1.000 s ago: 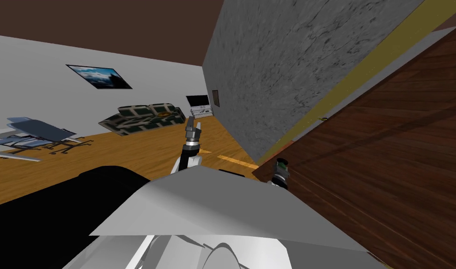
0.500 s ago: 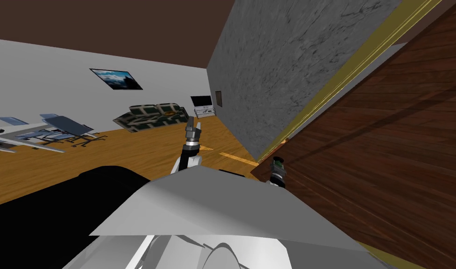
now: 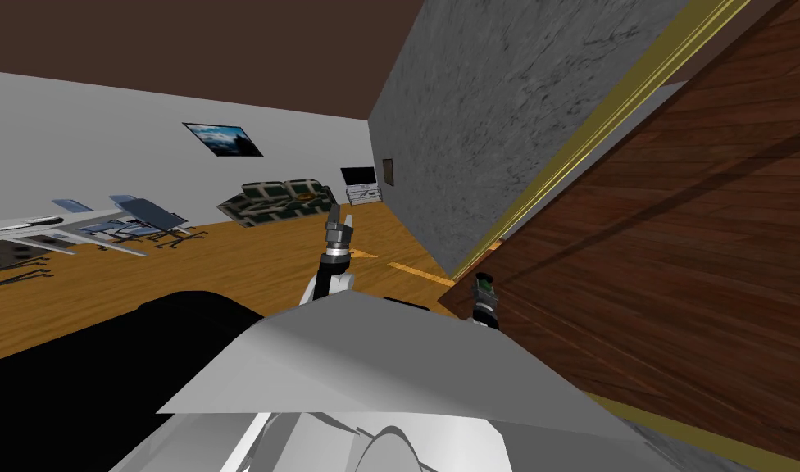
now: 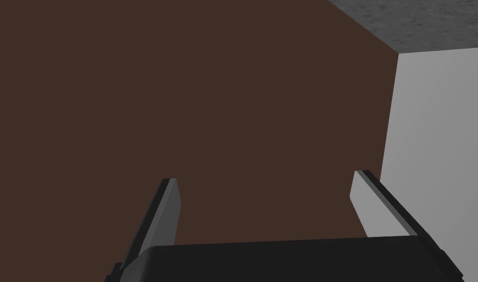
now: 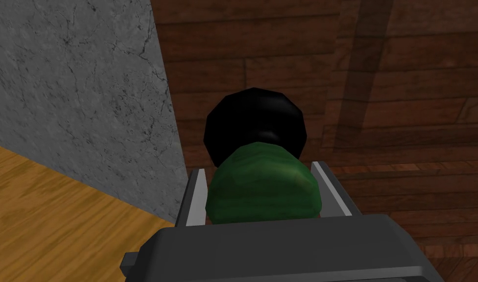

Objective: Pull the door open

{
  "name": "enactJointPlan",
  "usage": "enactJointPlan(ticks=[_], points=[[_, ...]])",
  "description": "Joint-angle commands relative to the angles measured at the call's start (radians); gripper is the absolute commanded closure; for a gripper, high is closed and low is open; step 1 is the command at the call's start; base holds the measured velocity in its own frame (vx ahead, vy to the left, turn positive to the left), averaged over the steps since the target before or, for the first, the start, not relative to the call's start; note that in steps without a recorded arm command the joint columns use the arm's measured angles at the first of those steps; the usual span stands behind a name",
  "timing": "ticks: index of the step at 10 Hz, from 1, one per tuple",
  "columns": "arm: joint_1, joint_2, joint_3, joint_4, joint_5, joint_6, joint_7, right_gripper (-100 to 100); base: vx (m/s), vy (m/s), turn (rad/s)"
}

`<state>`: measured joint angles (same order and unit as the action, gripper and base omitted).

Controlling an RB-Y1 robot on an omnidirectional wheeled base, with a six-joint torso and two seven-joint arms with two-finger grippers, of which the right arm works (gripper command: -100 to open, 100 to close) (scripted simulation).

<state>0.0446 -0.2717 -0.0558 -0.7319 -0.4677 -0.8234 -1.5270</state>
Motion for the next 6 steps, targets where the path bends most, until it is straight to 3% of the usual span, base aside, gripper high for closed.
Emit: enactJointPlan(ticks=[1, 5, 6], points=[[0.013, -0.003, 0.018, -0.026, 0.01, 0.008, -0.01, 100, -0.197, 0.006, 0.046], [0.022, -0.015, 0.054, -0.041, 0.032, 0.007, -0.037, 100, -0.186, -0.014, 0.048], [0.02, -0.013, 0.048, -0.037, 0.028, 0.008, -0.032, 100, -0.087, -0.001, 0.023]])
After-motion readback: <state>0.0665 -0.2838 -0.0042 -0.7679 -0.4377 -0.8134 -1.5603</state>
